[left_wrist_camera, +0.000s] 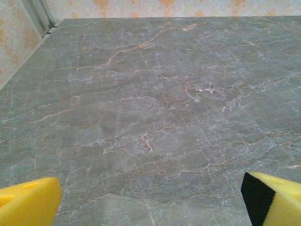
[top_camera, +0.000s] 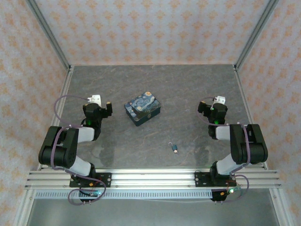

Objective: Unlock a padlock with a key

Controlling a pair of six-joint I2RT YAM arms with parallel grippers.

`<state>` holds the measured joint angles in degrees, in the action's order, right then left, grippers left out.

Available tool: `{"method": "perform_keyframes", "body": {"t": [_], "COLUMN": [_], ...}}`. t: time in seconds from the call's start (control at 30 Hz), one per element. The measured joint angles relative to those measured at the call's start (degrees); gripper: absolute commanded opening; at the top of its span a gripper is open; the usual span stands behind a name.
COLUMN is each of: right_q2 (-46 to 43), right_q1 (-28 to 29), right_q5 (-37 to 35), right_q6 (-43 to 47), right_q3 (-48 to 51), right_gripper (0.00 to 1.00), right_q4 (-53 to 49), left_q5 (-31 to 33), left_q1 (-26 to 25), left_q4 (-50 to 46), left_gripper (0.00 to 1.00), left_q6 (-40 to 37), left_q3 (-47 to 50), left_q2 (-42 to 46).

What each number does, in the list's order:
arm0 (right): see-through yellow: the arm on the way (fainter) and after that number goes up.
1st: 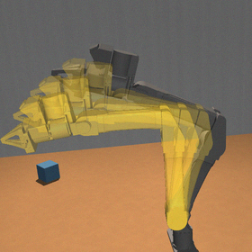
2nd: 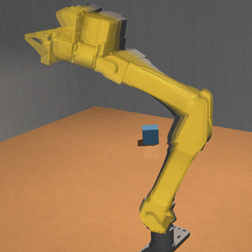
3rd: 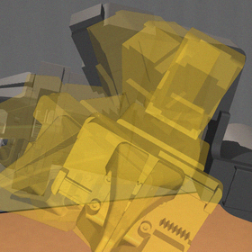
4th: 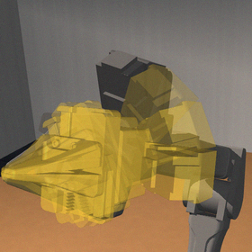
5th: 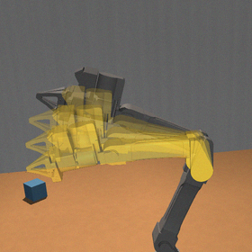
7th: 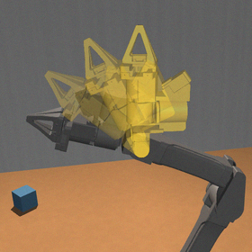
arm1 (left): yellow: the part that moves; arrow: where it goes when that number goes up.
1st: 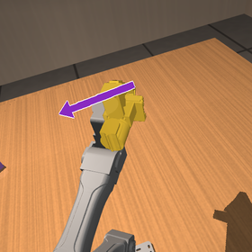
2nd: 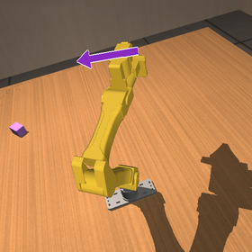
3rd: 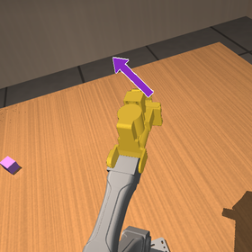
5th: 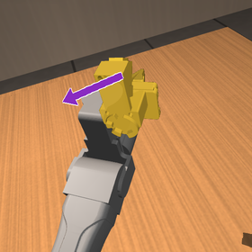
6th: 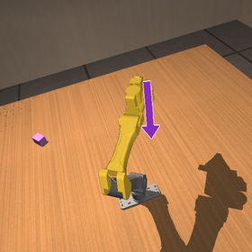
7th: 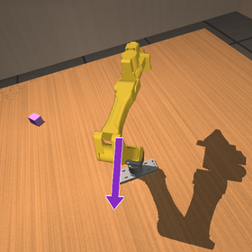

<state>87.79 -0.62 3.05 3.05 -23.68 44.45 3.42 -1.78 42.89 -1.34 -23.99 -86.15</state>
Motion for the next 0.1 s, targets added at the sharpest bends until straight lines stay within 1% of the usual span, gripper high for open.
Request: {"method": "perform_keyframes", "body": {"t": [0.1], "right_q2": [0.0], "right_q1": [0.09], "right_q5": [-0.02], "right_q6": [0.0], "right_q3": [0.0], "right_gripper": [0.99], "right_q4": [-0.07], "left_q5": [0.0], "left_q1": [0.0], "left_q4": [0.0], "left_gripper": [1.0], "left_q6": [0.0], "left_q3": [0.0], "left_q2": [-0.02]}}
